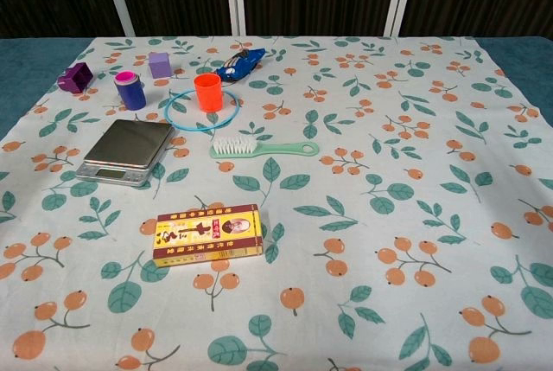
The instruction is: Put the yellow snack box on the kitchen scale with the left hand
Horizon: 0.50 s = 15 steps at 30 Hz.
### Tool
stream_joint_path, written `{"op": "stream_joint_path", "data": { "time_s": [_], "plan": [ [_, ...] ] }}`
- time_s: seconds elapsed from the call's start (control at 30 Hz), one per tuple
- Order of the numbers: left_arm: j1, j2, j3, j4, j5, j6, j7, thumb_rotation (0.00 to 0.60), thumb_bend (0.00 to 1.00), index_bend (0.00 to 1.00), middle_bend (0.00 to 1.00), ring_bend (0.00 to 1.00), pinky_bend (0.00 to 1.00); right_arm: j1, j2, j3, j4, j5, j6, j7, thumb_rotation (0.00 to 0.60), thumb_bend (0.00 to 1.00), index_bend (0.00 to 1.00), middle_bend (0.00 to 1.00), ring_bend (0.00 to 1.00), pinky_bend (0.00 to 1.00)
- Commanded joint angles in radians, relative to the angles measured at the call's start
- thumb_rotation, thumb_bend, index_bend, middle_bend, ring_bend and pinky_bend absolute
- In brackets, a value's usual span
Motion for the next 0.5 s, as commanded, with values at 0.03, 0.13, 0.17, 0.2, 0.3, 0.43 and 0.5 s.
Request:
{"op": "stream_joint_path", "data": {
  "time_s": [0.03, 0.13, 0.17, 0.2, 0.3, 0.43, 0.5],
  "plan": [
    [-0.002, 0.004, 0.009, -0.008, 0.014, -0.004, 0.007, 0.6, 0.24, 0.05, 0.3, 0.31, 0.35, 0.0, -0.001, 0.001, 0.001, 0.006, -0.003, 0.0, 0.6, 0.51, 0.03, 0.07, 0.06, 0.01],
    [-0.005, -0.006, 0.007, -0.013, 0.046, 0.024, 0.024, 0.6, 0.35, 0.08, 0.55, 0.54, 0.58, 0.0, 0.0, 0.002, 0.001, 0.01, -0.006, -0.001, 0.6, 0.51, 0.03, 0.07, 0.06, 0.01],
    [-0.007, -0.013, 0.009, -0.007, 0.062, 0.033, 0.043, 0.6, 0.4, 0.09, 0.62, 0.6, 0.63, 0.0, 0.0, 0.002, 0.001, 0.011, -0.006, -0.002, 0.6, 0.51, 0.03, 0.07, 0.06, 0.01],
    [-0.012, -0.018, 0.016, 0.001, 0.079, 0.035, 0.071, 0.6, 0.44, 0.1, 0.67, 0.64, 0.67, 0.0, 0.0, 0.002, 0.001, 0.012, -0.006, -0.003, 0.6, 0.51, 0.03, 0.07, 0.06, 0.01],
    [-0.037, -0.021, 0.036, 0.008, 0.112, -0.005, 0.121, 0.6, 0.56, 0.12, 0.78, 0.72, 0.71, 0.0, -0.001, 0.004, 0.001, 0.017, -0.008, -0.003, 0.6, 0.51, 0.03, 0.07, 0.06, 0.01],
    [-0.09, 0.001, 0.066, -0.011, 0.128, -0.126, 0.117, 0.6, 0.67, 0.15, 0.86, 0.76, 0.72, 0.001, -0.001, 0.005, 0.001, 0.019, -0.009, -0.003, 0.6, 0.51, 0.03, 0.07, 0.06, 0.01],
    [-0.117, 0.016, 0.08, -0.027, 0.129, -0.193, 0.103, 0.6, 0.69, 0.16, 0.86, 0.76, 0.72, 0.0, 0.0, 0.006, 0.0, 0.02, -0.007, -0.002, 0.6, 0.51, 0.03, 0.07, 0.06, 0.01]
  ]
}}
